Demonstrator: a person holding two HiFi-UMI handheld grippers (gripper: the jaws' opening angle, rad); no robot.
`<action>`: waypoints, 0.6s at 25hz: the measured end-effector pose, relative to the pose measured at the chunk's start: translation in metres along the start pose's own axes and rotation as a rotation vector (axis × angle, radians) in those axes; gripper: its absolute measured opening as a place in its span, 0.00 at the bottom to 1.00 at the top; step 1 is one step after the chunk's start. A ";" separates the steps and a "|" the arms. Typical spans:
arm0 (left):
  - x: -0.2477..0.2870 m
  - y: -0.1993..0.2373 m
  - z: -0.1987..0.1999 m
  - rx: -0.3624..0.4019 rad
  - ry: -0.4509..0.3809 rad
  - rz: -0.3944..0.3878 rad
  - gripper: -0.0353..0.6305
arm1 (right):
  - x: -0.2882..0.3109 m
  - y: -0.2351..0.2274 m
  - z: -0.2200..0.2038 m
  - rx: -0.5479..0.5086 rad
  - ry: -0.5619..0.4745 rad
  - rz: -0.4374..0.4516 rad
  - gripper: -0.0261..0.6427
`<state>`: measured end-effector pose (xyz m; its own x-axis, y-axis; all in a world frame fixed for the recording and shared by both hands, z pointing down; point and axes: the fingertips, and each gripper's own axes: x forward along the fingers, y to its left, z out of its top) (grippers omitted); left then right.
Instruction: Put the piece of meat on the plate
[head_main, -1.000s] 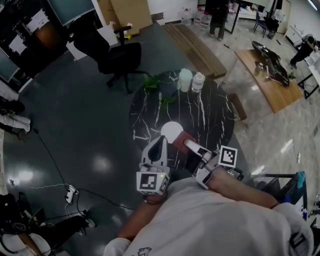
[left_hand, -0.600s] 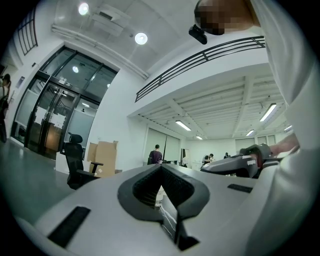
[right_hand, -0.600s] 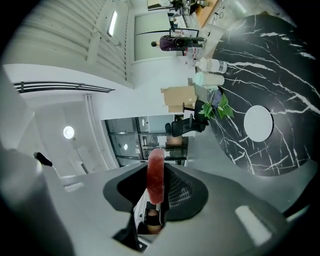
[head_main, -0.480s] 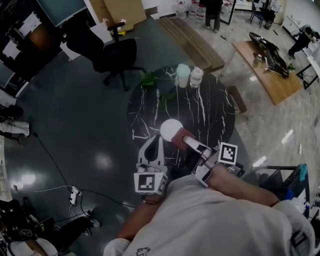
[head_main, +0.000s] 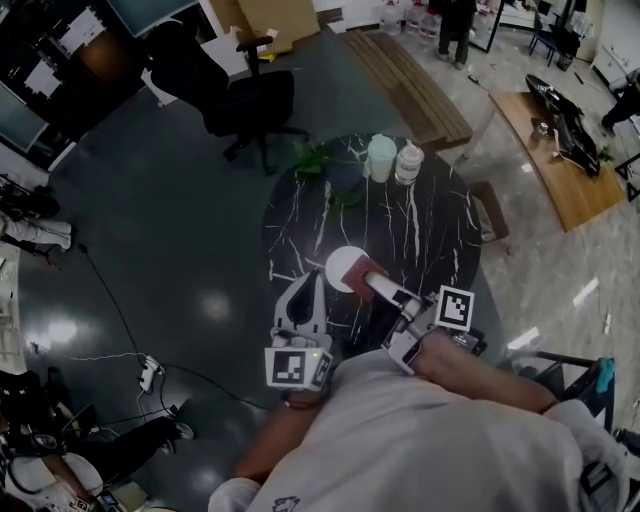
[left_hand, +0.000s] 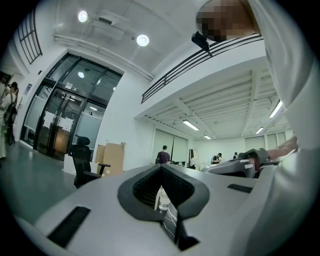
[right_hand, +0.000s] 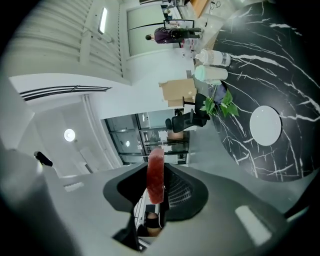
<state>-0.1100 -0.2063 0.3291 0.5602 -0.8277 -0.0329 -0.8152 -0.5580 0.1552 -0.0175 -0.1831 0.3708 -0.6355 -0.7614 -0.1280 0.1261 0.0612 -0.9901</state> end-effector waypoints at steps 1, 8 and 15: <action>0.004 -0.001 -0.001 -0.002 -0.002 0.002 0.06 | 0.000 -0.001 0.004 0.002 0.006 -0.004 0.18; 0.037 -0.010 -0.019 -0.018 0.007 0.040 0.06 | -0.002 -0.013 0.042 0.023 0.039 -0.030 0.18; 0.066 -0.012 -0.036 -0.026 0.043 0.091 0.06 | 0.001 -0.022 0.074 0.060 0.099 -0.047 0.18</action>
<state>-0.0578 -0.2521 0.3603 0.4901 -0.8713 0.0250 -0.8594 -0.4782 0.1812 0.0357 -0.2333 0.3963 -0.7134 -0.6950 -0.0897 0.1377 -0.0135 -0.9904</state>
